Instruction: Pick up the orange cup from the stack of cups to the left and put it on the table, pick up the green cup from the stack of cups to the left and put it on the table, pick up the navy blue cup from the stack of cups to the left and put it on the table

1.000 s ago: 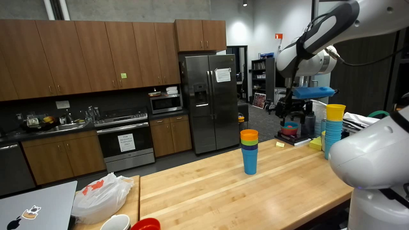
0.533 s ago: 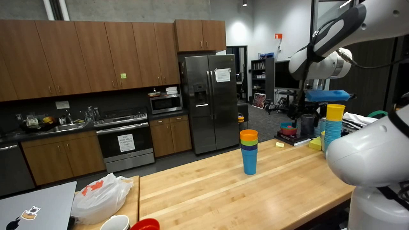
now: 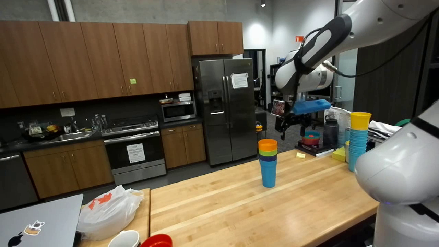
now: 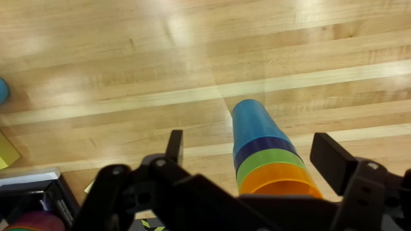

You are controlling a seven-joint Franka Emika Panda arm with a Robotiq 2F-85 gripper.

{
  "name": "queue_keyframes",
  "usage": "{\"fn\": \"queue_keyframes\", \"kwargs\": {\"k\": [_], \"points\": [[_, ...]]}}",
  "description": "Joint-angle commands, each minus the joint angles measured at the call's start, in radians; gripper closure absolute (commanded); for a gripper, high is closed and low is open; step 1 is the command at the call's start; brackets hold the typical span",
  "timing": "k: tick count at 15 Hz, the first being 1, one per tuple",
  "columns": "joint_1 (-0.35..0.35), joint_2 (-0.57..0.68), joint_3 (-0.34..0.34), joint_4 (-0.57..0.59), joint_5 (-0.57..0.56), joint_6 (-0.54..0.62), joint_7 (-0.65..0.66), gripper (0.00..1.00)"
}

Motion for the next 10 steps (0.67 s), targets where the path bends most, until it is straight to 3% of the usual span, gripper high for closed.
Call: {"fn": "queue_keyframes", "kwargs": {"k": [1,6,10], "points": [[-0.030,0.007,-0.045,0.036,-0.012,-0.017,-0.023,0.00],[-0.113,-0.014,-0.154,0.033,0.002,-0.031,-0.061,0.00],[-0.112,0.009,-0.148,0.037,0.003,-0.012,-0.057,0.00]]}}
